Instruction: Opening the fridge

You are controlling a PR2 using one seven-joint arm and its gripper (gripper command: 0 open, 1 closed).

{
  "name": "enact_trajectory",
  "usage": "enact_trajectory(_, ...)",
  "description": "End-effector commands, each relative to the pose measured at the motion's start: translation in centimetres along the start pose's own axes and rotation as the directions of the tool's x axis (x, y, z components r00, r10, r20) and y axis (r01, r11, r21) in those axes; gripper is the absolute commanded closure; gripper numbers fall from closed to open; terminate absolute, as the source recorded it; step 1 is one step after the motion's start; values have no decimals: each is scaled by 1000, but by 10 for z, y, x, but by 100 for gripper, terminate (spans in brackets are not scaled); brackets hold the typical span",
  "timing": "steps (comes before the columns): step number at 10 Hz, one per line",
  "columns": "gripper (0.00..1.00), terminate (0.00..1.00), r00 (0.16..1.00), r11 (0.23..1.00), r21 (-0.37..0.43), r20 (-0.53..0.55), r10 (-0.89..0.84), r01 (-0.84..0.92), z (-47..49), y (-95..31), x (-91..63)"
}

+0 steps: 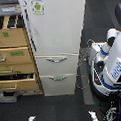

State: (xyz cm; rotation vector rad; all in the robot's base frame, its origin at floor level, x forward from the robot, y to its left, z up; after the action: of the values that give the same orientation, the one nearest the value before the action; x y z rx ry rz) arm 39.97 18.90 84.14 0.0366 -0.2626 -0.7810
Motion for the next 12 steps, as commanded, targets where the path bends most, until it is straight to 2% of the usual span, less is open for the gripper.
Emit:
enact_trajectory(1, 0, 0, 999, 1000, 3, 36, -28, 28, 4, -8, 7)
enact_trajectory(4, 0, 0, 999, 996, -89, 46, 1, 3, 29, 16, 32)
enact_trajectory(5, 0, 0, 998, 996, -92, 58, -11, 16, 38, 22, 45)
enact_trajectory(12, 0, 0, 985, 998, 58, 168, 28, -39, 109, 101, 158)
